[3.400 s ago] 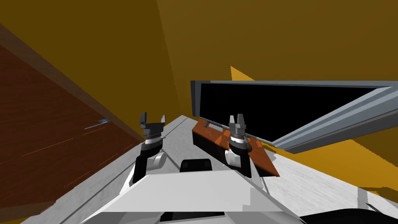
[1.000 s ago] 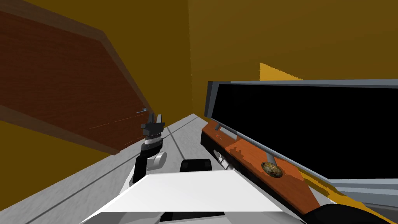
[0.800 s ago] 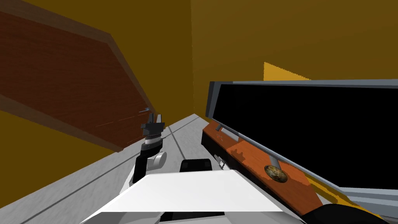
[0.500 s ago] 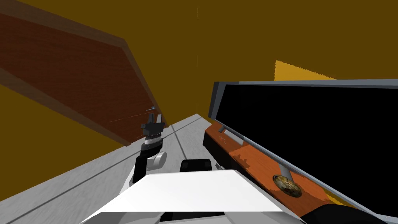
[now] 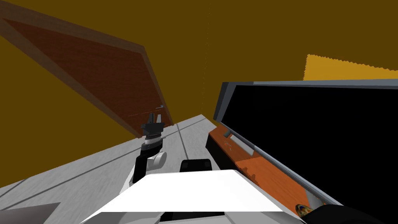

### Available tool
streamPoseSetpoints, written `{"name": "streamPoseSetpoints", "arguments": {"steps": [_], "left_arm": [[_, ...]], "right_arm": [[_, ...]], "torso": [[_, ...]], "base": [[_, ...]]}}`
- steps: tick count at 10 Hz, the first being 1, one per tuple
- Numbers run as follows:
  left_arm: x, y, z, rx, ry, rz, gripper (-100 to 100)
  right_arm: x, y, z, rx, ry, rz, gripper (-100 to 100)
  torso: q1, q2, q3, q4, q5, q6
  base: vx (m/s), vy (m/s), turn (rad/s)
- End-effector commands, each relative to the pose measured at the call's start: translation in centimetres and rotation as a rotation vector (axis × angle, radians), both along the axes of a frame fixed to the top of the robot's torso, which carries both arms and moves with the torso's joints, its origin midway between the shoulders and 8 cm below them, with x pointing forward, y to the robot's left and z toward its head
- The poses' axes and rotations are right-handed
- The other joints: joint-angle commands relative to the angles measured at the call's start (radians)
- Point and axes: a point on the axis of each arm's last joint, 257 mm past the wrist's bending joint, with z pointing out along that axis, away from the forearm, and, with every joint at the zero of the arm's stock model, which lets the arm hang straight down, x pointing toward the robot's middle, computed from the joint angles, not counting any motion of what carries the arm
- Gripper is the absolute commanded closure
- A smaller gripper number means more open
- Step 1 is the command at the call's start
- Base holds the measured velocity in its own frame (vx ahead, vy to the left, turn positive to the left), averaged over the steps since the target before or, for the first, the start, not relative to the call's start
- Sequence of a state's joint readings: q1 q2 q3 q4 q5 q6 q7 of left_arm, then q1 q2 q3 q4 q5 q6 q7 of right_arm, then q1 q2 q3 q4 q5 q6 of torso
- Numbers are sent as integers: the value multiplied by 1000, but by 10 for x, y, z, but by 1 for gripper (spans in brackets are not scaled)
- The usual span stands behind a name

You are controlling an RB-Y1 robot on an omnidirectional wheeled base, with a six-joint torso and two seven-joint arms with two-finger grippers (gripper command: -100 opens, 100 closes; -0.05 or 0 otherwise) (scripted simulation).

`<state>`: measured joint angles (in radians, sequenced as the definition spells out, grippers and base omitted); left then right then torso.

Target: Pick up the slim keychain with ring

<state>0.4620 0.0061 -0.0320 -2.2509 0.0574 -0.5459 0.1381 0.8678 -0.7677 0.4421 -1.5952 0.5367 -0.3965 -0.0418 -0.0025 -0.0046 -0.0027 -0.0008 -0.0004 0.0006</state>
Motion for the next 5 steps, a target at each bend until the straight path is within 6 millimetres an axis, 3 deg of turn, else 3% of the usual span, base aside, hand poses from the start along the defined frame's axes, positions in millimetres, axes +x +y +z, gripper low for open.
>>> {"name": "streamPoseSetpoints", "arguments": {"steps": [1,2,4,5], "left_arm": [[0,0,0,0,0,0,0],[0,0,0,0,0,0,0],[0,0,0,0,0,0,0],[0,0,0,0,0,0,0]], "right_arm": [[-31,-14,-17,-54,65,47,-100],[-32,-15,-18,-56,68,46,-100],[-79,-43,-37,-150,160,128,-100],[-79,-43,-37,-150,160,128,-100]], "torso": [[0,0,0,0,0,0],[0,0,0,0,0,-1],[1,1,1,0,0,-1],[-1,-1,0,0,0,-1]], "base": [[55,-22,240],[43,-19,139],[61,-32,324],[74,-44,189]]}}
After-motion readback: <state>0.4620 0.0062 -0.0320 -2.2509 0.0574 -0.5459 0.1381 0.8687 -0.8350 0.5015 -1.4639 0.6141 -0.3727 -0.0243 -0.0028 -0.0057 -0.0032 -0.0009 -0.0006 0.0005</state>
